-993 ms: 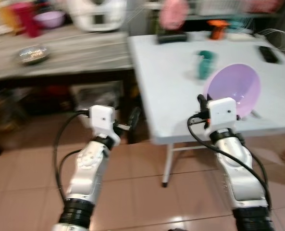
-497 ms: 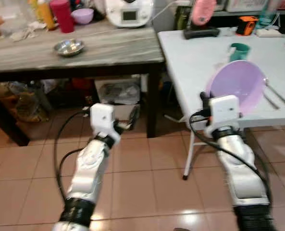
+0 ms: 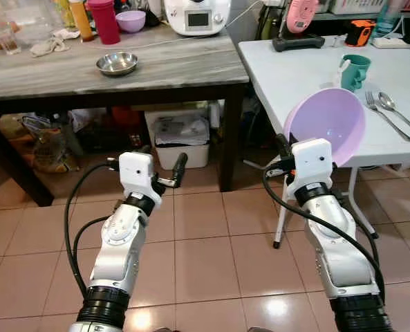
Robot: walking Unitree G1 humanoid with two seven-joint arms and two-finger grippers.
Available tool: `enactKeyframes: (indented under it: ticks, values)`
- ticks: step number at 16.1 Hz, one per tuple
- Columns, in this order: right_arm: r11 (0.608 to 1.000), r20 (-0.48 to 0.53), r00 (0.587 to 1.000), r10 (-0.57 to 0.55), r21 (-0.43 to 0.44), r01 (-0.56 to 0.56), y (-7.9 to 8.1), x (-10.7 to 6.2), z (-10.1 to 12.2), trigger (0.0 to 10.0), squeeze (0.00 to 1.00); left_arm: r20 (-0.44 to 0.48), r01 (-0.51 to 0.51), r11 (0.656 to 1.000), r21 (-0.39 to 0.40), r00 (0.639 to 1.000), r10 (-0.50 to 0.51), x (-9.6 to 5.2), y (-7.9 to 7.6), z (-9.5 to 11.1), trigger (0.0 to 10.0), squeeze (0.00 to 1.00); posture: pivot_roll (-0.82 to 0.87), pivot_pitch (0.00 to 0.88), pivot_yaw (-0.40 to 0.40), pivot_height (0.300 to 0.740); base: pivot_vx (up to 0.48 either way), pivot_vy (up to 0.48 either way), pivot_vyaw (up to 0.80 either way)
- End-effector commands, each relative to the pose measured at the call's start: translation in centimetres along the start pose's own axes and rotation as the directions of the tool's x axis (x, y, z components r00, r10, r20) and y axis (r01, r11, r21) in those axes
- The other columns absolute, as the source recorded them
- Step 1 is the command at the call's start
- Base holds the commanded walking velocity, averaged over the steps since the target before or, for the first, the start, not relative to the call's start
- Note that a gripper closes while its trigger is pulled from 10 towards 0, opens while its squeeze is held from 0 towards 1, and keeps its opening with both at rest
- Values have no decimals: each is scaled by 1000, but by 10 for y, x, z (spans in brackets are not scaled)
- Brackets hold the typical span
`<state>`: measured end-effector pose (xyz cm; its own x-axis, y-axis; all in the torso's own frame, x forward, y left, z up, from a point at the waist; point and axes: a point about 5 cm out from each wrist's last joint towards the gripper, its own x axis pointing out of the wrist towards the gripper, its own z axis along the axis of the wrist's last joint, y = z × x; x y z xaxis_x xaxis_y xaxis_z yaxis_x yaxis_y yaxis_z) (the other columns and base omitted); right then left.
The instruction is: Setting the table
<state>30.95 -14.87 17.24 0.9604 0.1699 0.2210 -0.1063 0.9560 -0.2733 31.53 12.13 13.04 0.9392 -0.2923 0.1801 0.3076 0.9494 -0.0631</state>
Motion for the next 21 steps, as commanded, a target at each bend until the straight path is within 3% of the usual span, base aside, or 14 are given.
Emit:
enactKeyframes:
  ticks: [1,5,14,18,21]
  values:
    - [1000,20,1000,-1,-2,1,0,2,4,10000,0,-12,6,1000,-2,1000,-6,0,0,-1,10000,0,-205,84,39,740,0,0,631]
    - [1000,17,1000,-1,-3,1,-2,0,3,10000,0,-18,-1,1000,-7,1000,0,-2,2,-3,10000,0,-207,83,37,740,233,0,486]
    - [1000,7,1000,14,-11,-13,0,-2,0,10000,0,-26,11,1000,-27,1000,-12,-4,0,-6,10000,0,-208,80,32,740,372,0,47]
    - [1000,2,1000,1,-7,-1,-4,-8,-3,10000,0,5,-70,995,72,998,70,-18,21,-2,10000,0,-208,84,36,740,389,0,0]
    - [1000,-17,1000,5,7,-5,-3,-20,-8,10000,0,-15,-181,971,158,982,186,-43,50,-4,10000,0,-200,91,41,740,386,0,0]
